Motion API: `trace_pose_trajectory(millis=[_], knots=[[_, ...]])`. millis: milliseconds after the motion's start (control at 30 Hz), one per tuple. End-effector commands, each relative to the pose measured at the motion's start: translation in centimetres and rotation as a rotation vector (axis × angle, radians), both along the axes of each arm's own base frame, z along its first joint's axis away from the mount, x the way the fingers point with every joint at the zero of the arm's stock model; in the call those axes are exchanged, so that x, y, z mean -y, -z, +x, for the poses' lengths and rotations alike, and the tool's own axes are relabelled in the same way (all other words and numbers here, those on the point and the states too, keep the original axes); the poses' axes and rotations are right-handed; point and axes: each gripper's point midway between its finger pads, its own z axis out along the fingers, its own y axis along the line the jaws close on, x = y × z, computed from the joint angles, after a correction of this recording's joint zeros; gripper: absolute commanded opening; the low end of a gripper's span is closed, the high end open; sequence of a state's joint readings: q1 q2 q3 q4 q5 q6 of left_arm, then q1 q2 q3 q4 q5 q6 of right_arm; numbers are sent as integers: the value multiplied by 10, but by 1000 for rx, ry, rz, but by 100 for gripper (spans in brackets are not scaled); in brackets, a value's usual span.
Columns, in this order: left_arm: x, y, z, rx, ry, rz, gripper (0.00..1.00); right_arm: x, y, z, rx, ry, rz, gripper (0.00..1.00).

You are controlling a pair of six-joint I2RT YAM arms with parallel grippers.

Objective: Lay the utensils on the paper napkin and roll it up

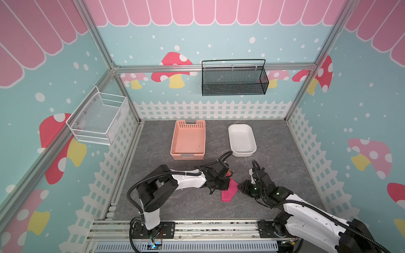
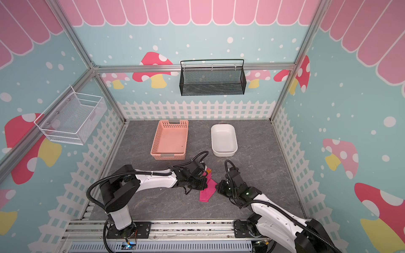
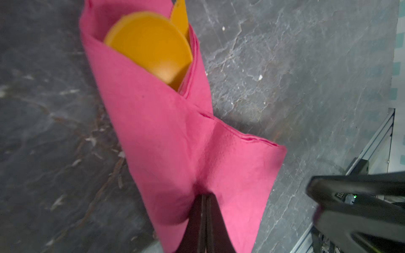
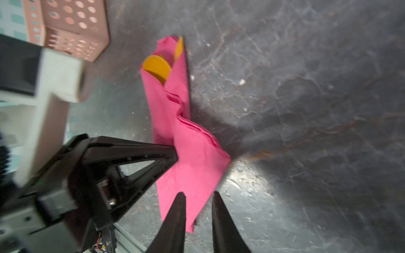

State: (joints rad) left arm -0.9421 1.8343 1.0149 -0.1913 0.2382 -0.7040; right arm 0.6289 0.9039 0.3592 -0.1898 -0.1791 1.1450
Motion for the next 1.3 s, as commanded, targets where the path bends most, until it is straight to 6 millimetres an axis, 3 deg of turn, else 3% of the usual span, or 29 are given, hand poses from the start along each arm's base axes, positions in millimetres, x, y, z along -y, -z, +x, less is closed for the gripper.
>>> trace_pose_trajectory(millis=[0,167,367,667,1033,1267], knots=[[-23,30,-9,-60,-27,100,6,-17,-13,4,28,-81,43,20],[-24,31,-9,-62,-28,98,6,-40,-12,12,11,-162,82,12],[-22,31,-9,-69,-36,77,6,-48,1,26,10,-148,81,7],[-23,30,-9,-68,-40,62,5,-44,29,32,-28,-123,75,4],[-22,26,-8,-63,-42,40,6,-32,65,18,-116,-122,33,3],[-16,3,2,-23,-44,-7,9,-29,71,15,-133,-124,24,2]])
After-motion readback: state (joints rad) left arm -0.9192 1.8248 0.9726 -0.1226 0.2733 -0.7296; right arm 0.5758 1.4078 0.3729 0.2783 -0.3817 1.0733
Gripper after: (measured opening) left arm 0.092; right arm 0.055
